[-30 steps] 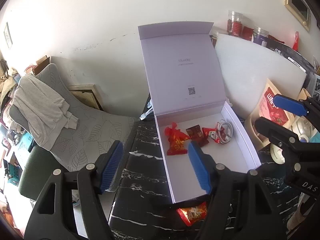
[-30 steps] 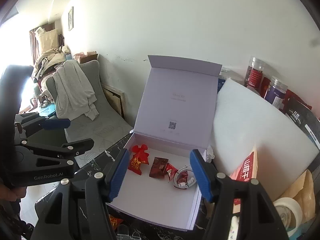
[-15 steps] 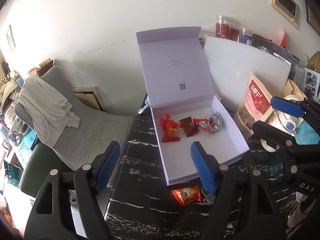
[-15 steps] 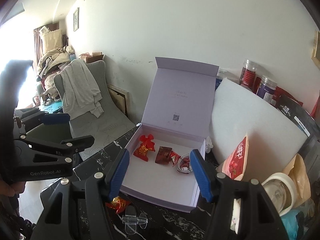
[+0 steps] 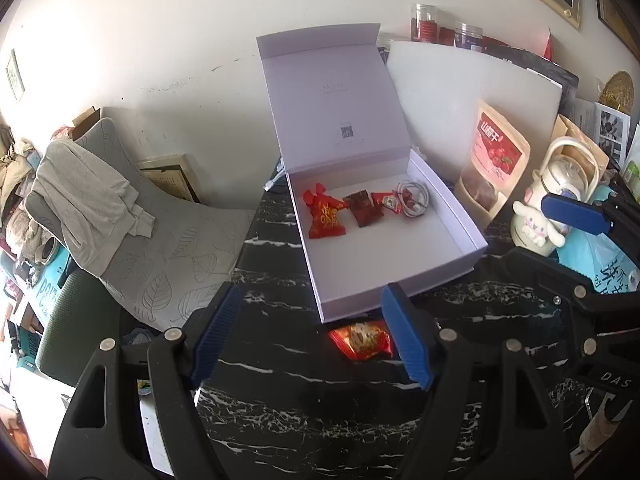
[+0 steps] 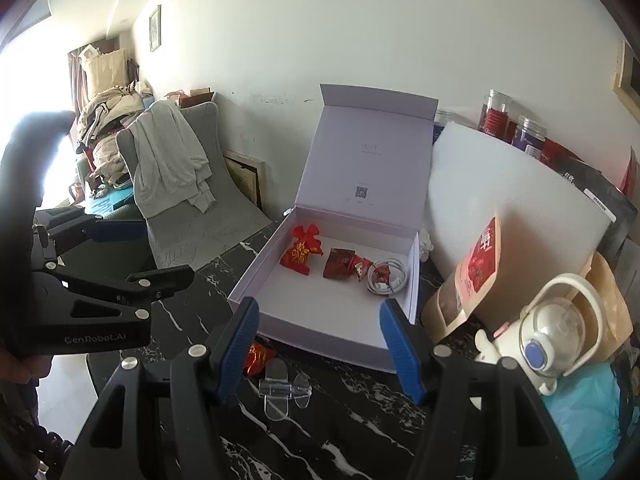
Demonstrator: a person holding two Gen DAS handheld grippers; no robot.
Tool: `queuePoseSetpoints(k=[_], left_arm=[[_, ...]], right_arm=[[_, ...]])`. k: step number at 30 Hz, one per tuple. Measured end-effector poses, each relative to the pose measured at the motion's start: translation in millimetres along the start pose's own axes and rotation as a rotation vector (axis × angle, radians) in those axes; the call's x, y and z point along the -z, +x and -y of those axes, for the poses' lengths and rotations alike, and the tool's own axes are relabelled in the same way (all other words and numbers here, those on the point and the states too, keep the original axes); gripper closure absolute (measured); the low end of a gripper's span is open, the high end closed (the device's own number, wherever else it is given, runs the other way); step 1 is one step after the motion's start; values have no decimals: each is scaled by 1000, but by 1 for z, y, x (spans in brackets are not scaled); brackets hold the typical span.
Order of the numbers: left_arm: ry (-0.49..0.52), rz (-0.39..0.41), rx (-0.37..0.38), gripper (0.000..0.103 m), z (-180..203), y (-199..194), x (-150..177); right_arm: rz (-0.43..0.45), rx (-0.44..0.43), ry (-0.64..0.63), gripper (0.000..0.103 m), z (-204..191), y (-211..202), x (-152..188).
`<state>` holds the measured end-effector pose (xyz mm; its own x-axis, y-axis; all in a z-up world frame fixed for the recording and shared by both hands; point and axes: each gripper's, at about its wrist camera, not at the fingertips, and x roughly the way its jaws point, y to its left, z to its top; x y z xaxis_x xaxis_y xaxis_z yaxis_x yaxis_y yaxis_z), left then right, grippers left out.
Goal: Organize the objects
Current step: 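Move both tools back toward the remaining red candy packet on the table, then grasp the red cartoon candy packet with the left gripper while the right gripper grasps the clear airplane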
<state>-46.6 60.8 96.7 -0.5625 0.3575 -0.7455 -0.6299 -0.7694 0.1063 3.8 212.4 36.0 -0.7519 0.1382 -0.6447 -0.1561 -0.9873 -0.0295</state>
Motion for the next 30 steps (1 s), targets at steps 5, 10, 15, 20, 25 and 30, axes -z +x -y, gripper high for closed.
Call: queuePoseSetpoints(k=[5, 10, 15, 20, 25, 30], left_arm=[[10, -9, 11, 31, 5, 1, 15], [32, -19, 23, 31, 13, 7, 28], [21, -41, 68, 31, 15, 21, 39], [27, -54, 98, 31, 17, 33, 49], [31, -67, 123, 31, 19, 46, 58], [35, -69, 150, 31, 20, 58, 66]], right_arm=[[-16, -8, 6, 40, -2, 0, 17], [-42, -23, 6, 40, -5, 9, 33], [-72, -34, 10, 40, -5, 19, 48], [-95, -45, 7, 40, -8, 27, 61], [-124, -72, 14, 40, -10, 39, 72], [-166, -100, 20, 40, -13, 56, 83]])
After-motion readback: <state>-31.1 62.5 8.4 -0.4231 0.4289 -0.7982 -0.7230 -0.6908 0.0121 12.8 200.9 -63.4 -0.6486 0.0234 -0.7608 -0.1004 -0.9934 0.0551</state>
